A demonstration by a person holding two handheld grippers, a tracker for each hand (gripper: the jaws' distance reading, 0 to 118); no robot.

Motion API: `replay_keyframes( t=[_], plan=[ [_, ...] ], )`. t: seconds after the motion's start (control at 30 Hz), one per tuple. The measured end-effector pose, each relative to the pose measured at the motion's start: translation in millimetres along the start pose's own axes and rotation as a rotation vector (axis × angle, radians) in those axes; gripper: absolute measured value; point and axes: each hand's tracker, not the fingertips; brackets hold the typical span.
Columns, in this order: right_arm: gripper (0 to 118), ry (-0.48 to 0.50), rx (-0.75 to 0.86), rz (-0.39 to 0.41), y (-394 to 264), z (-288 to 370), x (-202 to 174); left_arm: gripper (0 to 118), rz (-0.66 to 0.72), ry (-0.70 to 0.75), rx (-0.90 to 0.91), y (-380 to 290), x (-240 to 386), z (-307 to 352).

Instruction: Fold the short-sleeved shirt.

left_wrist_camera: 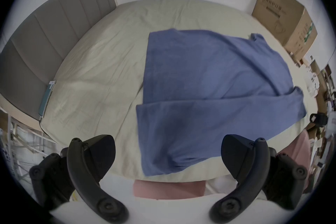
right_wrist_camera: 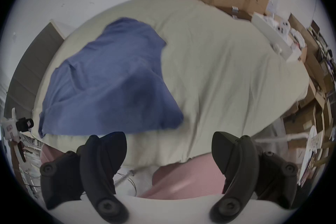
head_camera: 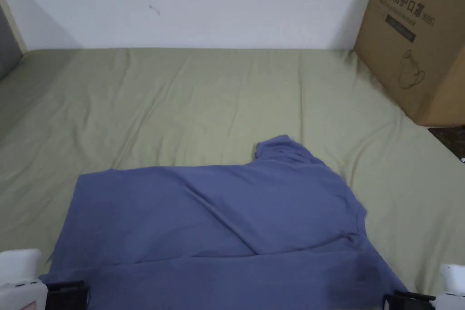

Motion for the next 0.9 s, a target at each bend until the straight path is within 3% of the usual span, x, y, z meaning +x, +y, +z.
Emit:
replay_keyframes(
  t=[0.07,0.1,0.13,0.17,0.2,0.23,0.33,0.5,0.63,0.73,0.77,0.83,0.87,0.9],
  plan=[
    [97,0.026,0.019,0.012,9,8,-10,113,0.016,-0.008,0.002,7,6,7],
    [92,0.041,0.024,0.015,14,12,-15,93,0.024,-0.03,0.014,9,9,9],
    [77,0.082,0.049,0.025,17,16,-21,63,0.025,-0.053,0.025,10,13,11],
    [47,0.116,0.067,0.039,19,18,-28,27,0.024,-0.064,0.034,11,17,13],
    [3,0.115,0.066,0.047,21,17,-35,4,0.018,-0.065,0.037,12,26,12],
    [1,0.097,0.065,0.047,21,14,-42,4,0.002,-0.065,0.037,11,32,6],
    [1,0.107,0.015,0.054,22,-3,-52,4,-0.063,-0.028,-0.01,9,49,-8],
    [1,0.121,0.0,0.046,43,-26,-56,0,-0.042,-0.049,-0.007,21,53,-16],
    [1,0.137,0.03,0.036,99,-45,-50,0,-0.039,-0.037,0.01,49,49,-23],
    [4,0.136,0.069,0.077,159,-72,-52,0,-0.037,-0.037,0.026,71,47,-32],
    [14,0.135,0.059,0.111,183,-87,-55,0,-0.036,-0.034,0.03,77,47,-36],
    [77,0.124,0.053,0.138,225,-117,-65,0,-0.032,-0.038,0.026,89,48,-45],
    [95,0.119,0.028,0.155,246,-137,-68,0,-0.029,-0.043,0.023,94,47,-51],
    [96,0.112,0.004,0.157,266,-157,-71,0,-0.026,-0.045,0.019,98,48,-57]
  ],
)
